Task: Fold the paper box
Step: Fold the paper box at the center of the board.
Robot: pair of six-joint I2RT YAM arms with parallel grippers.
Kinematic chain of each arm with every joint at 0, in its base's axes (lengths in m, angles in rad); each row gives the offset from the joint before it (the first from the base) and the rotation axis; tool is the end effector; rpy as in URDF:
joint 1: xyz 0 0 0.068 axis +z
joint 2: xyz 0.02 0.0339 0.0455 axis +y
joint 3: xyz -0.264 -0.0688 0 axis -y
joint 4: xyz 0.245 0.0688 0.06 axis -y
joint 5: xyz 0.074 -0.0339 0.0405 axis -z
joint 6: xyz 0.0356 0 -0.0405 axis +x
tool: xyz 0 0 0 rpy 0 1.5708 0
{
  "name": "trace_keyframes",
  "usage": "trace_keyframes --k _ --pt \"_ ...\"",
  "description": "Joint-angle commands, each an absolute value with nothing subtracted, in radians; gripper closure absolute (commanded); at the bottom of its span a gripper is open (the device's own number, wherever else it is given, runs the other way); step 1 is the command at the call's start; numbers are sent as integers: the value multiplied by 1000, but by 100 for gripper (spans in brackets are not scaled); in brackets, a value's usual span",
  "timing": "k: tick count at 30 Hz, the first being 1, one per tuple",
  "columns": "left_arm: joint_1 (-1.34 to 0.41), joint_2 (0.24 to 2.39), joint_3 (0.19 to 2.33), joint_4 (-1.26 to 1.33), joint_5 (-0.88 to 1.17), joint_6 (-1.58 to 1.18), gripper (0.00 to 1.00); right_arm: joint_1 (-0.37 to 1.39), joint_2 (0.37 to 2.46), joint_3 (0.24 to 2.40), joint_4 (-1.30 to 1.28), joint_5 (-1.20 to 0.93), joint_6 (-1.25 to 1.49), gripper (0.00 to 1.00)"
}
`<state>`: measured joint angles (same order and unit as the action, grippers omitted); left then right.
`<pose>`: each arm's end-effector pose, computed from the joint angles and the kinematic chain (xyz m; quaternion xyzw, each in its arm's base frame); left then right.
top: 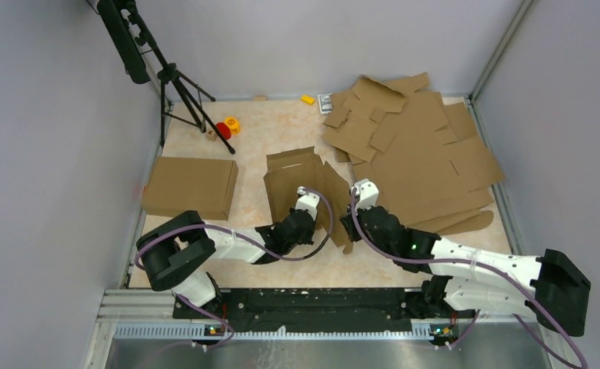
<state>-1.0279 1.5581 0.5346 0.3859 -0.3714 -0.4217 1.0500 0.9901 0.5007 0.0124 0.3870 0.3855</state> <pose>0.1565 -0.2343 0.1357 0.1827 0.8625 -0.1697 0.4403 0.1185 0.1795 0.2229 -0.1789 0.8250 0.2119 0.4925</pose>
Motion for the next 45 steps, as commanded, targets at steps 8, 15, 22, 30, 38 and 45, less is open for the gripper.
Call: trace_keyframes --k 8,15,22,30,38,45 --pt "-1025 1567 546 335 -325 -438 84 1124 1023 399 -7 426 333 100" --pt "-1022 1541 576 264 -321 -433 79 1134 997 384 20 424 307 100" --pt "-1005 1417 609 125 -304 -416 68 1136 1006 386 21 438 308 100" --pt "-991 1212 638 -72 -309 -410 56 1136 1011 386 25 447 307 100" --pt "-834 940 643 -231 -358 -384 48 1137 1010 385 28 445 307 100" --pt "-675 778 551 -188 -460 -379 35 1137 999 383 26 444 305 100"
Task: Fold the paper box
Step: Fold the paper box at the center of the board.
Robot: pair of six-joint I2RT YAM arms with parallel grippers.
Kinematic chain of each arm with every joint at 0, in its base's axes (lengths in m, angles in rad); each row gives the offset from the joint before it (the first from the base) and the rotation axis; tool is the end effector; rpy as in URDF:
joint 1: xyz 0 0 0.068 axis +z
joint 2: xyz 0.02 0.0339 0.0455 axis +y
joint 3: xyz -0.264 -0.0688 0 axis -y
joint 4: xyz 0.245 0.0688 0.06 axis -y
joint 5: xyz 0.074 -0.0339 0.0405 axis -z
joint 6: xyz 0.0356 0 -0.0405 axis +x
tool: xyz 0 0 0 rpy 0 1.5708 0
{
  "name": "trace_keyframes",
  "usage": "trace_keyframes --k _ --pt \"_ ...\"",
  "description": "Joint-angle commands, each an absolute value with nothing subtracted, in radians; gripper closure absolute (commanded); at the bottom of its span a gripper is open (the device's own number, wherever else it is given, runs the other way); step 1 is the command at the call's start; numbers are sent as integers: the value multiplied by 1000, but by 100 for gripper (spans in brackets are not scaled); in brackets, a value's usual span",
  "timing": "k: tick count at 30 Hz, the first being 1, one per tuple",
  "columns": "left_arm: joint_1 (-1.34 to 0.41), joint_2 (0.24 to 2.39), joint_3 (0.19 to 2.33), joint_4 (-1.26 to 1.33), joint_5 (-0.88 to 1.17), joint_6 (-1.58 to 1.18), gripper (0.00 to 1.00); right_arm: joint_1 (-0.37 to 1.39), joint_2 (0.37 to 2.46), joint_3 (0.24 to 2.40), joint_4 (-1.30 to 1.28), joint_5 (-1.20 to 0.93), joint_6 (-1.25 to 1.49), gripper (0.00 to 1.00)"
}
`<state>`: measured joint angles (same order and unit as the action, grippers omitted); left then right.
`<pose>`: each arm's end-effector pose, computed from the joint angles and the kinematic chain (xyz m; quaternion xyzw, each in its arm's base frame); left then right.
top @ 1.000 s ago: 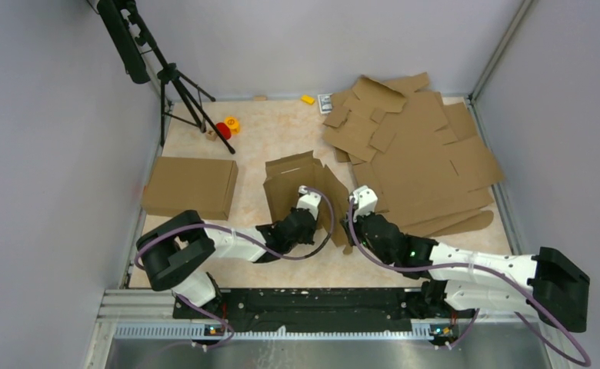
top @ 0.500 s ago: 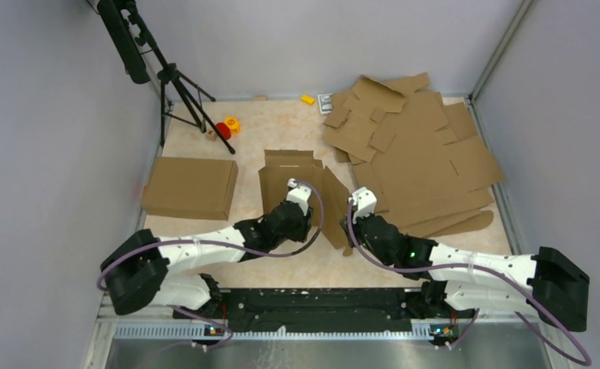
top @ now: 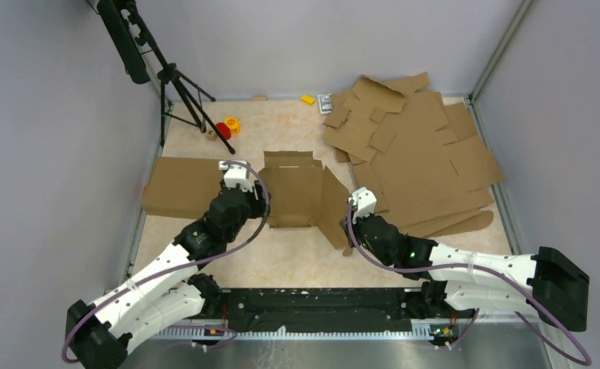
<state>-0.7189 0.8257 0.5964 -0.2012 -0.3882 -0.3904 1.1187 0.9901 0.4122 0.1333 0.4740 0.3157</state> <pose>0.1522 -0.1153 0.2657 0.0324 0.8319 -0.1409 0.5357 0.1057 0.1805 0.2052 -0.2059 0.8056 0.1914 0.5216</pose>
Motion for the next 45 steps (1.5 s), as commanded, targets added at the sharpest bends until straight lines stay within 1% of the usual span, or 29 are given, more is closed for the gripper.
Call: trace_keyframes --k 1,4,7,9,12,14,22,23,24,28,29,33,38,45 --pt "-658 780 546 -181 -456 -377 35 1137 997 382 25 443 305 100" --pt "-615 811 534 -139 -415 -372 35 1137 991 381 26 442 304 100" --pt "-583 854 518 -59 -339 -364 39 1137 991 381 24 441 305 100" --pt "-571 897 521 -37 -317 -366 43 1137 991 383 24 442 306 100" --pt "-558 954 526 -12 -310 -371 54 1137 993 386 26 441 306 100" --pt "-554 975 518 37 -288 -372 58 1137 993 390 27 441 306 100" --pt "-529 1069 529 86 -250 -344 59 1138 992 396 30 439 300 100" --pt "-526 1074 528 94 -235 -343 62 1137 992 395 31 440 300 100" --pt "-524 1078 528 102 -218 -340 68 1137 994 396 31 439 300 100" --pt "-524 1092 542 89 -158 -345 95 1138 998 401 31 447 307 100" --pt "-524 1093 543 87 -144 -356 99 1140 999 403 32 450 310 100" --pt "-524 1085 513 150 -79 -397 100 1146 1026 424 55 471 335 100" --pt "-525 1085 494 194 -58 -422 100 1170 1073 472 78 481 346 100" --pt "-525 1066 448 244 -20 -433 100 1174 1055 474 96 450 413 100"
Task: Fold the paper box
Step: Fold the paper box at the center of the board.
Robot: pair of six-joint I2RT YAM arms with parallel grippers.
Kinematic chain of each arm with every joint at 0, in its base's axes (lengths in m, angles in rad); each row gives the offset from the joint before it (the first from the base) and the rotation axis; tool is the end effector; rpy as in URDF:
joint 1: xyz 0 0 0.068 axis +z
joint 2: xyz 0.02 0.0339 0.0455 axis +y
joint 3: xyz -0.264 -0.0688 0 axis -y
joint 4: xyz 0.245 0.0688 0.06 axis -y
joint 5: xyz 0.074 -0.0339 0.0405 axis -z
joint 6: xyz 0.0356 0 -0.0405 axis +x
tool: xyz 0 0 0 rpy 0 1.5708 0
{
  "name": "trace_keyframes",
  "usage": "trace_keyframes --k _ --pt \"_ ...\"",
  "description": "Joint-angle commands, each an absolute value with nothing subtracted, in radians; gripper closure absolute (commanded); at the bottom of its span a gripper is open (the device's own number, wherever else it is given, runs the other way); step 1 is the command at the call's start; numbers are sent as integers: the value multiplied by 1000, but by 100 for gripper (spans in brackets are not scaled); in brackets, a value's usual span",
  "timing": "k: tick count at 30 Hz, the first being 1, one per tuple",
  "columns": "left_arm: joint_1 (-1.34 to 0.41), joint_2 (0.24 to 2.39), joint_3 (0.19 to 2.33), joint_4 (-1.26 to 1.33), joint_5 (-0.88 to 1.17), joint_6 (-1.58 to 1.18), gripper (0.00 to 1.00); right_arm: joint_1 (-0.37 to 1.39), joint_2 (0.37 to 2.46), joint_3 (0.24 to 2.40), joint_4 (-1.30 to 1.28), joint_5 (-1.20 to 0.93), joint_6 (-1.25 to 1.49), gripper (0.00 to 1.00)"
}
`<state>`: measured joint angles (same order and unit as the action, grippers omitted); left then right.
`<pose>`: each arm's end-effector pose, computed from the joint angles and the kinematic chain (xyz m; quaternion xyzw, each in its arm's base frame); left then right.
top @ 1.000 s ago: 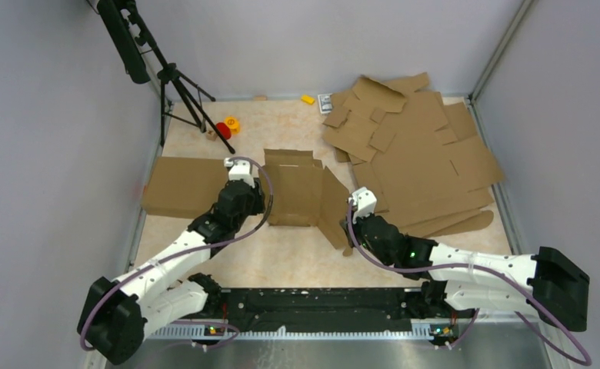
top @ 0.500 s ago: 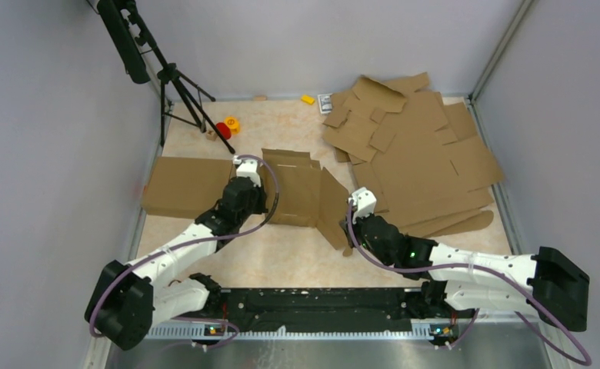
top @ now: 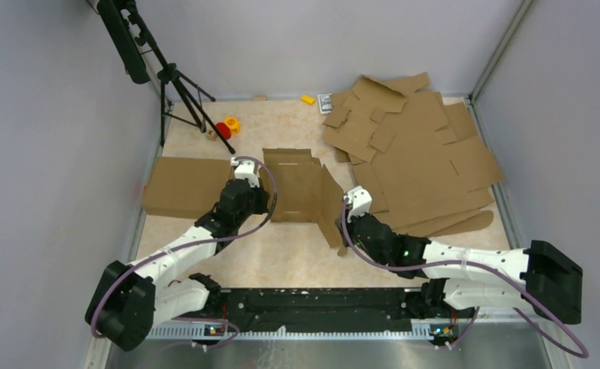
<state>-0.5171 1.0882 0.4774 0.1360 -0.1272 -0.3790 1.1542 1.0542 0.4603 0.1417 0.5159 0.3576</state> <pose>0.2020 -0.1097 0.2060 0.0257 0.8521 -0.1763 0.4921 0.1053 0.1947 0.2098 -0.1931 0.8079 0.1946 0.5216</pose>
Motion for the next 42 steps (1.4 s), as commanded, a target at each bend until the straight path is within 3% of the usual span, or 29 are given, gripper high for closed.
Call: trace_keyframes --k 1,17,30,42 --pt "-526 1065 437 256 -15 -438 100 1175 1049 473 101 442 425 100" --pt "-584 1059 410 349 10 -445 100 1182 1054 498 95 452 521 100" --pt "-657 1117 469 412 -132 -400 100 1181 1144 544 166 459 424 100" --pt "-658 1171 536 381 -118 -312 99 1181 1063 575 97 478 515 100"
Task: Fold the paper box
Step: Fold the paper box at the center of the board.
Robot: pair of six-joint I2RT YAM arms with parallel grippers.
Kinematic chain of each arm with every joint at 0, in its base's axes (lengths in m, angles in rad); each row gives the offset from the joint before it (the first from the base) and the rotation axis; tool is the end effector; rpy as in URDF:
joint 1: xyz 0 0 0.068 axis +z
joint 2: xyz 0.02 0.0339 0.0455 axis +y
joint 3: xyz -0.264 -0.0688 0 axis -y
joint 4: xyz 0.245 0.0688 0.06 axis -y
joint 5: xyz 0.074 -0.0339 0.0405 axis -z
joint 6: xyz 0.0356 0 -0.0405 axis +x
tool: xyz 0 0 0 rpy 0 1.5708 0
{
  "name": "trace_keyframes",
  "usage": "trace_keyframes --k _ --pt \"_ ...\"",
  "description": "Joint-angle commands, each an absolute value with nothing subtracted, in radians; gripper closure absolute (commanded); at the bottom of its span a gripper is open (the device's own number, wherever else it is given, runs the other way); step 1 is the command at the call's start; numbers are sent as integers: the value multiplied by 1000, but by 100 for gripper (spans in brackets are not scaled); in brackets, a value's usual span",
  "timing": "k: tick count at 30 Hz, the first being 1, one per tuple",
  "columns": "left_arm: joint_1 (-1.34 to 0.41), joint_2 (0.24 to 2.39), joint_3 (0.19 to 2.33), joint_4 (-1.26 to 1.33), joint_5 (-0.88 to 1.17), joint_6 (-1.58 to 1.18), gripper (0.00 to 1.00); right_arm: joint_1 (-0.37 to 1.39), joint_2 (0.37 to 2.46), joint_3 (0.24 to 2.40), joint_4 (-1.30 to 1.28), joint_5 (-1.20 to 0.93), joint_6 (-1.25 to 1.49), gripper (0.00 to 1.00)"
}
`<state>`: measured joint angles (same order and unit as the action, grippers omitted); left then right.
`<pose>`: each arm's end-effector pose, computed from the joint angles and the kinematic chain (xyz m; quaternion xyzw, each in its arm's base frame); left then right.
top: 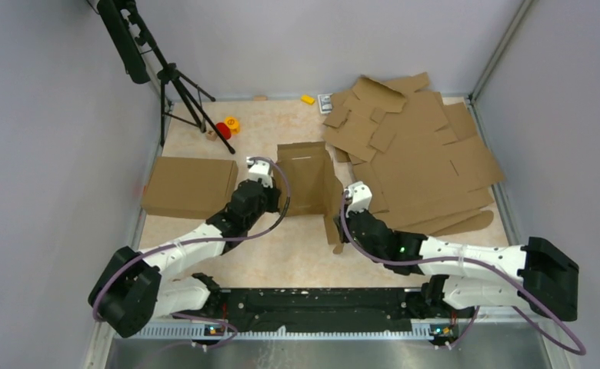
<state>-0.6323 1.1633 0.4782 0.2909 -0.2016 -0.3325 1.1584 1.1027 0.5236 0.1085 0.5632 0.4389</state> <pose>0.2007 -0.1382 0.2055 0.0684 0.8267 -0.1820 0.5280 0.1102 0.2045 0.2180 -0.1523 0.8176 0.1945 0.5201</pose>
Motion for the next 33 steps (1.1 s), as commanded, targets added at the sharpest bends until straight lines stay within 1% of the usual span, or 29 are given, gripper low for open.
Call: trace_keyframes --k 1,5,12,17,24,33 --pt "-658 1176 533 386 -114 -305 99 1181 1062 584 80 488 538 100" --pt "-659 1180 505 421 -105 -279 100 1181 1059 607 38 505 607 100" --pt "-662 1179 482 463 -82 -276 100 1180 1072 582 129 451 586 100" --pt "-671 1179 479 465 -92 -247 100 1180 1049 592 115 516 606 100" --pt "-672 1202 465 491 -93 -240 100 1179 959 502 189 539 619 100" --pt "-678 1208 458 514 -70 -245 99 1175 1001 441 302 506 613 100"
